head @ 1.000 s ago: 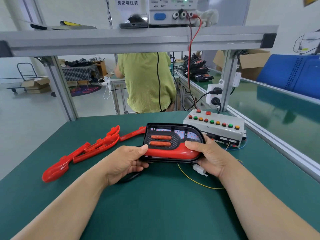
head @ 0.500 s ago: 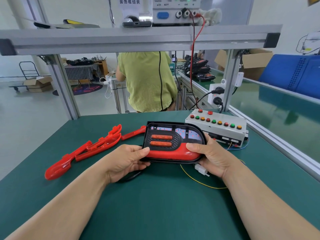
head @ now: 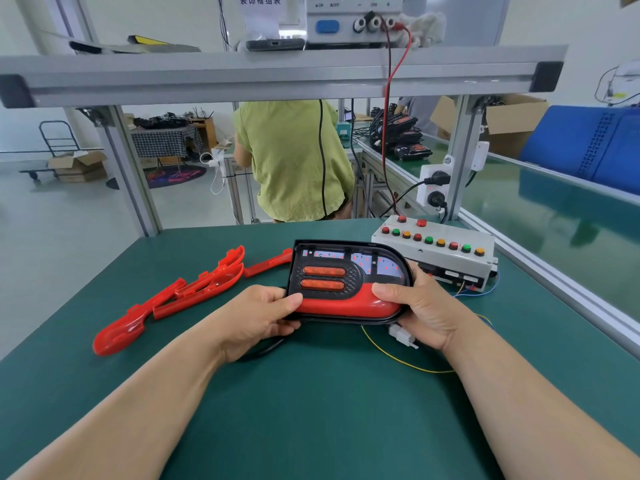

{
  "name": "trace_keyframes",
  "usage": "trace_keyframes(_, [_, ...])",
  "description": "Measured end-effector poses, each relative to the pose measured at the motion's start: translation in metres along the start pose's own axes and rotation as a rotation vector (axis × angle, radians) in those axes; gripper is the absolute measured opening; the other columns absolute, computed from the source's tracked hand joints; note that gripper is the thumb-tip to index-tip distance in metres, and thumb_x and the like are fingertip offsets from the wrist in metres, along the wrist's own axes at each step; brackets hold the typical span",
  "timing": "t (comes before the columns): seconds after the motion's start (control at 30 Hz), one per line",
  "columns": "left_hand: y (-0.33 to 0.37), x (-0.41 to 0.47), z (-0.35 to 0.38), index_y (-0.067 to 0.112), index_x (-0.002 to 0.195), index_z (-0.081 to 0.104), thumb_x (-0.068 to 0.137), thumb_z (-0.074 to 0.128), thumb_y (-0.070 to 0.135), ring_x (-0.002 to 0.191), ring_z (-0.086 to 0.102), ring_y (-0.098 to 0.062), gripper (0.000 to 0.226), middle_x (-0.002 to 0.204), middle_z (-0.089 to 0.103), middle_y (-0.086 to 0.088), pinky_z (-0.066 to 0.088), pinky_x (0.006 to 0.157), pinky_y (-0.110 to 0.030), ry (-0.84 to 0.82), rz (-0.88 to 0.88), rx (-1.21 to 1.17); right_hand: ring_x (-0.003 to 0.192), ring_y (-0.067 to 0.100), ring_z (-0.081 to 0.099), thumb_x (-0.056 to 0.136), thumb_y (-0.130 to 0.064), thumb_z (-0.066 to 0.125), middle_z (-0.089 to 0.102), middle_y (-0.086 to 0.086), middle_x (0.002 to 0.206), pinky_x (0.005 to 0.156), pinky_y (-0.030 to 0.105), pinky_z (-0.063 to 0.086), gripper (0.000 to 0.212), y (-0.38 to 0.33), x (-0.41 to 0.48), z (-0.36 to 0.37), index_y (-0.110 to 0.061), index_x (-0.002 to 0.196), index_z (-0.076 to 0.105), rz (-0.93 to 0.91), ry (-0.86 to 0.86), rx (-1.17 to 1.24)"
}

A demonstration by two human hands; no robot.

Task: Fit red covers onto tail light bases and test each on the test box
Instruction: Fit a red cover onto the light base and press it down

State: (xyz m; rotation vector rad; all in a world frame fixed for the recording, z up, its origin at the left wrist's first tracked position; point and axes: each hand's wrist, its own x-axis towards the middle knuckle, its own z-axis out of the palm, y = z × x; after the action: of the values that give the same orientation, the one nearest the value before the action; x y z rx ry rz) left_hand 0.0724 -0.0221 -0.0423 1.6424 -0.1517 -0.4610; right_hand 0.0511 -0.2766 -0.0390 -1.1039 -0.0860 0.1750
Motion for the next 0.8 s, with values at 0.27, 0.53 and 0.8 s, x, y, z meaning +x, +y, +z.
trace_keyframes(0.27, [-0.0009, 0.0007, 0.0010, 0.003, 0.104, 0.070, 0.099, 0.056, 0.021, 0.071, 0.063, -0.006, 0.023, 0.088, 0.073, 0.002, 0.054, 0.068, -0.017, 0.010, 0.033, 0.055, 0.108, 0.038, 0.062, 0.066, 0.009, 0.069, 0.061, 0.026, 0.131, 0.092, 0.051, 0.054, 0.075, 0.0024, 0.0044, -0.0052, -0.004, 0.137, 0.049, 0.002, 0.005, -0.005])
trace_keyframes(0.53, [-0.0018, 0.0026, 0.0030, -0.001, 0.109, 0.069, 0.100, 0.057, 0.018, 0.070, 0.061, -0.007, 0.024, 0.091, 0.071, -0.001, 0.053, 0.067, -0.018, 0.051, 0.066, 0.103, 0.104, 0.036, 0.065, 0.066, 0.010, 0.069, 0.062, 0.025, 0.129, 0.085, 0.047, 0.058, 0.074, 0.0021, 0.0052, -0.0058, -0.005, 0.136, 0.051, 0.007, -0.002, 0.003])
trace_keyframes(0.8, [-0.0019, 0.0015, 0.0062, -0.011, 0.112, 0.063, 0.100, 0.056, 0.016, 0.069, 0.055, -0.010, 0.031, 0.092, 0.063, -0.010, 0.049, 0.066, -0.021, 0.112, 0.112, 0.159, 0.091, 0.032, 0.071, 0.061, 0.010, 0.071, 0.070, 0.019, 0.113, 0.076, 0.044, 0.061, 0.064, 0.0021, 0.0074, -0.0037, -0.009, 0.121, 0.061, -0.022, 0.028, 0.022])
